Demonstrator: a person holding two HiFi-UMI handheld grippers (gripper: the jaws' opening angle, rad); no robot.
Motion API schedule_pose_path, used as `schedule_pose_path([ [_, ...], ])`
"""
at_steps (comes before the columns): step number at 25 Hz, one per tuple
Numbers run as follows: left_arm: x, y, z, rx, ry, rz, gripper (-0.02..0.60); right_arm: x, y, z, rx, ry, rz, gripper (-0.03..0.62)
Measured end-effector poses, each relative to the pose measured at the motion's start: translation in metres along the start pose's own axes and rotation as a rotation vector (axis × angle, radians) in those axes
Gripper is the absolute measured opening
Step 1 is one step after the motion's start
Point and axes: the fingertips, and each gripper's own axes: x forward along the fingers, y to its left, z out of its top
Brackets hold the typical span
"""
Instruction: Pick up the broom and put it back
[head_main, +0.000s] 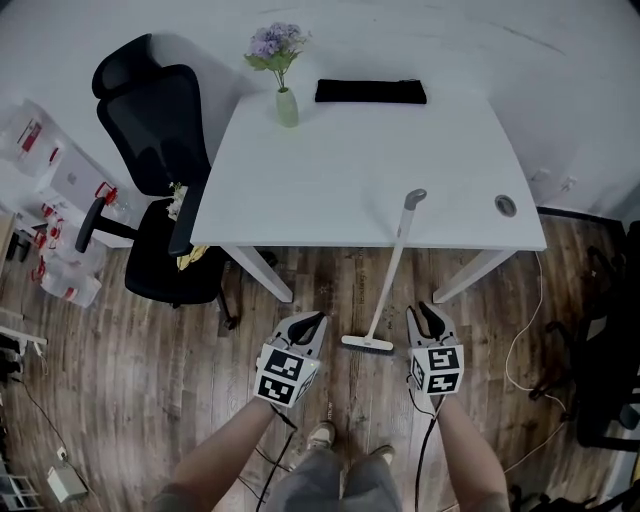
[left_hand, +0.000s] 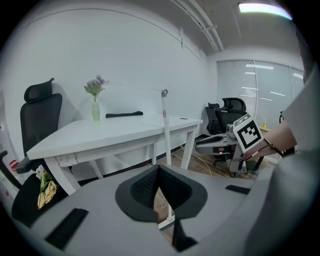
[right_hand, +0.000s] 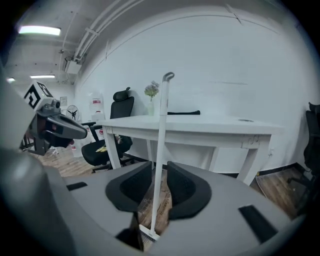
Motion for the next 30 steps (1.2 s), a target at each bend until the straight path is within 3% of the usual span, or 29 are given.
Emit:
schedule_pose_path([
  [10,-0.079,-0.025,0.111,0.049,-0.101,-0.021,0.015,-0.121,0.011,0.130,0.018,-0.105,0.007,0.098],
  [14,-0.117,-0.045,0.152,0.150,-0.138,-0.028,0.015,-0.178,0.032,0.181,-0.027,-0.171,0.003,0.097],
  [17,-0.147,-0.064,0.176,0.174,-0.175,-0.052,0.015,-0.222,0.048,0.211,0.002,-0.214,0.028,0.095],
  [30,-0.257,-0.116,0.229,0.195,-0.268,-0.067,0.015,-0.360,0.094,0.275,0.024,-0.305,0.115,0.069],
])
